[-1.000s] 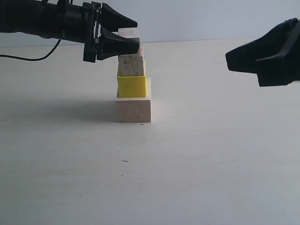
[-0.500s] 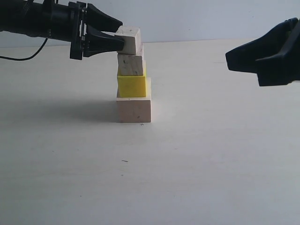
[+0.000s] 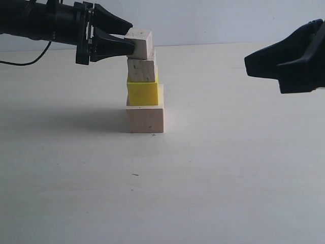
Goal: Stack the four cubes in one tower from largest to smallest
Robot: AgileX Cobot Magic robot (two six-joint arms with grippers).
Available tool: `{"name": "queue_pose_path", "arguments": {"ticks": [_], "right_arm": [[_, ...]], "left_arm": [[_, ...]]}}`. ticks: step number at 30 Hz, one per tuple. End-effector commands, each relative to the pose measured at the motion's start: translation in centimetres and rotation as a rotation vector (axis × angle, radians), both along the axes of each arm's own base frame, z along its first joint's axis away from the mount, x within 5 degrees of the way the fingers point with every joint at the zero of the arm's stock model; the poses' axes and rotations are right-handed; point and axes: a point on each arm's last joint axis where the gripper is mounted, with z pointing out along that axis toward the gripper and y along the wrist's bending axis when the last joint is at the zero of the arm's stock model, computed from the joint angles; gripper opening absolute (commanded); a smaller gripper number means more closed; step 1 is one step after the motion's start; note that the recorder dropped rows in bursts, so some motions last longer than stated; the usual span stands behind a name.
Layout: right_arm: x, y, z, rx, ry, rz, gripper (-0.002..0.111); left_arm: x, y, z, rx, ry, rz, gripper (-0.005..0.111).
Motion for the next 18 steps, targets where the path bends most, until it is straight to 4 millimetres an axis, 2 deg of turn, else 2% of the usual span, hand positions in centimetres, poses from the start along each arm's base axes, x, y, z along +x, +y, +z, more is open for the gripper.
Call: {"name": "queue_pose_path", "arguments": {"ticks": [1,5,12,18], "right_arm": [[0.0,-0.2,0.1,-0.004,-0.018,-0.007,0.0],[0.0,-0.2,0.1,-0.004,-0.018,-0.007,0.0],[0.0,-0.2,0.1,-0.004,-0.018,-0.007,0.0],[0.0,-0.2,0.0,-0.005,-0.015,-0.005,0.0]], "left_arm": [[0.1,-0.3,0.1,-0.019,0.009,0.002,0.063],[0.1,-0.4,0.1,-0.019,0.009,0.0,0.063],[-0.5,-1.9,0.0,-0.013,0.008,-0.042,0.063],[-0.6,-2.0,0.0,-0.011,0.008,-0.046,0.063]]}}
